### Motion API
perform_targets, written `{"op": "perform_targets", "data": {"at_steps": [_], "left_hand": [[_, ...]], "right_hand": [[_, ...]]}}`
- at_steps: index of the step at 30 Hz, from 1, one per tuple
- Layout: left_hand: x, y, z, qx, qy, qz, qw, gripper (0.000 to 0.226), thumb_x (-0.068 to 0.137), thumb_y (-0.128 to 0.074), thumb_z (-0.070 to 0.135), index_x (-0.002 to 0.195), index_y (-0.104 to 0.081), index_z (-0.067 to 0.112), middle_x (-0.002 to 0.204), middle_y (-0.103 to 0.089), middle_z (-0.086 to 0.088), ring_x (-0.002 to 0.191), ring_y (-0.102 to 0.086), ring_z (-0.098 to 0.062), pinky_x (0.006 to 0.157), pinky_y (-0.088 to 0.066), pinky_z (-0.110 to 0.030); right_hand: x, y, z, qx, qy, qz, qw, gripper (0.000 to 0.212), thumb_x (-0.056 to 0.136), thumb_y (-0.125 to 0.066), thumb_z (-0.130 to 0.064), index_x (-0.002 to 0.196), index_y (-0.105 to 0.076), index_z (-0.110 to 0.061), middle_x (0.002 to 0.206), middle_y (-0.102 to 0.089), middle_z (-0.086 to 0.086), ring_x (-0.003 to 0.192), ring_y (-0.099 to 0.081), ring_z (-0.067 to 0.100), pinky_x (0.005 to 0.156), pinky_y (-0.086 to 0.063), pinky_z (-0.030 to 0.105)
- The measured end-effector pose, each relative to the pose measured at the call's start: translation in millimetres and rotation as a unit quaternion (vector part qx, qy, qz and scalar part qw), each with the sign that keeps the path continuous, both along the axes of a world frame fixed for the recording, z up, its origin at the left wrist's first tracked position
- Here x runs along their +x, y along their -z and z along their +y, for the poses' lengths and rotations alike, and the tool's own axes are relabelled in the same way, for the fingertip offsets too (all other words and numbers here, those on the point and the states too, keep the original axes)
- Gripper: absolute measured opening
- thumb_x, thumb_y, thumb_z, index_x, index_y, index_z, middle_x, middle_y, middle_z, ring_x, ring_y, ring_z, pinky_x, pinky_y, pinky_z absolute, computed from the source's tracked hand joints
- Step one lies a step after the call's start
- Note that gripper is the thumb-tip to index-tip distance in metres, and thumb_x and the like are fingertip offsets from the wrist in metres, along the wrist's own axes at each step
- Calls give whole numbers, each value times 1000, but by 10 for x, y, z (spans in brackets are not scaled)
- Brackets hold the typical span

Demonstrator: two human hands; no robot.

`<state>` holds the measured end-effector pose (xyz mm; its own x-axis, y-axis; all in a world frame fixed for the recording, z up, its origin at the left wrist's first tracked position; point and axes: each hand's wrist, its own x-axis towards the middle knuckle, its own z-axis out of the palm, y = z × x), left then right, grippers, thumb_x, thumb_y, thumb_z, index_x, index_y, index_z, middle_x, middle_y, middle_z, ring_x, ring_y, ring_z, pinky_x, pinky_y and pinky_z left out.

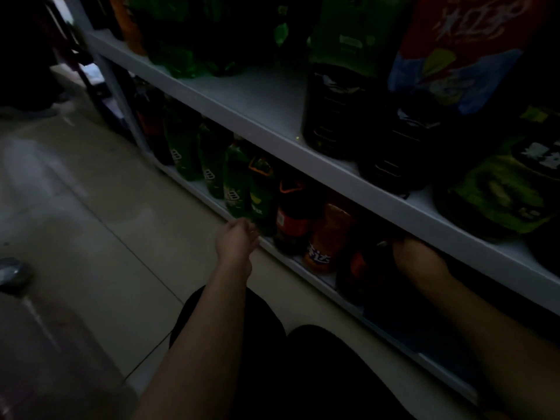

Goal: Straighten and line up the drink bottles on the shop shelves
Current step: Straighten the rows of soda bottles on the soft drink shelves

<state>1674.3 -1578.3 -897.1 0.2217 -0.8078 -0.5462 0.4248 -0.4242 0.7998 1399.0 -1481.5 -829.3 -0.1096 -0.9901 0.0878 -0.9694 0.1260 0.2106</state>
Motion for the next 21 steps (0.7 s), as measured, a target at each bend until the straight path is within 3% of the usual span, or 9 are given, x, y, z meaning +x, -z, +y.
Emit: {"op": "perform_targets", "data": {"at_steps": [1, 2, 4, 8, 10, 12, 17, 19, 21], "left_hand": [[37, -4, -2, -4, 20, -29, 999, 13, 96, -49, 16, 103, -58, 11, 87, -63, -5, 78, -62, -17, 70, -52, -29], [84, 11, -14, -10, 45, -60, 997, 13, 95, -50, 15, 105, -58, 12, 90, -64, -5, 80, -62, -16, 69, -51, -28], [176, 76, -60, -27, 100, -127, 987, 15, 93, -54, 14, 107, -59, 16, 96, -65, -5, 84, -62, -15, 68, -51, -25], [200, 198, -258, -73, 192, -287, 936, 14, 89, -61, 20, 102, -64, 22, 93, -67, 2, 83, -63, -12, 69, -52, -23], [121, 225, -398, -74, 255, -357, 895, 11, 86, -59, 18, 93, -66, 22, 88, -67, 2, 78, -62, -10, 58, -46, -15], [42, 225, -542, -59, 327, -415, 847, 13, 82, -58, 17, 87, -69, 12, 86, -67, -5, 78, -62, -18, 58, -42, -20], [-30, -11, -827, -18, 496, -514, 699, 35, 86, -56, 28, 117, -63, 12, 121, -61, -13, 106, -57, -28, 81, -43, -27], [-71, -147, -943, -46, 524, -497, 690, 33, 87, -53, 27, 115, -62, 12, 120, -61, -15, 106, -57, -29, 87, -47, -32], [-119, -226, -1003, -84, 519, -435, 731, 33, 81, -54, 25, 111, -63, 13, 114, -64, -12, 101, -59, -26, 88, -49, -36]], "right_hand": [[116, -37, 17, -29, 98, -180, 978, 34, 97, -41, -31, 117, -63, -14, 113, -68, -4, 105, -60, 7, 96, -40, 23], [104, 89, 28, -22, 122, -264, 956, 30, 99, -44, -24, 115, -61, -5, 107, -68, 12, 98, -64, 23, 87, -48, 32], [240, 211, 76, -114, 50, -278, 953, 26, 91, -58, -17, 108, -60, 3, 99, -64, 26, 85, -62, 39, 73, -53, 43], [818, 436, -191, -124, -176, -305, 928, 43, 86, -60, -10, 127, -54, -2, 143, -43, 14, 136, -33, 26, 109, -26, 35], [1035, 430, -583, -112, -139, -381, 907, 51, 90, -55, -10, 139, -42, -4, 149, -34, 11, 138, -26, 20, 110, -17, 27], [1183, 346, -988, -102, -87, -431, 892, 56, 92, -52, -13, 144, -32, -3, 148, -34, 15, 136, -31, 24, 108, -15, 21], [1339, 234, -1502, -17, 108, -542, 833, 43, 97, -43, -33, 122, -55, 0, 124, -58, 22, 115, -53, 33, 88, -37, 26], [1316, 242, -1594, 62, 125, -578, 804, 44, 99, -34, -38, 118, -56, -5, 116, -60, 19, 108, -56, 33, 80, -40, 28], [1278, 258, -1634, 97, 122, -591, 791, 46, 100, -28, -41, 123, -53, -10, 117, -59, 14, 107, -57, 29, 78, -41, 27]]}}
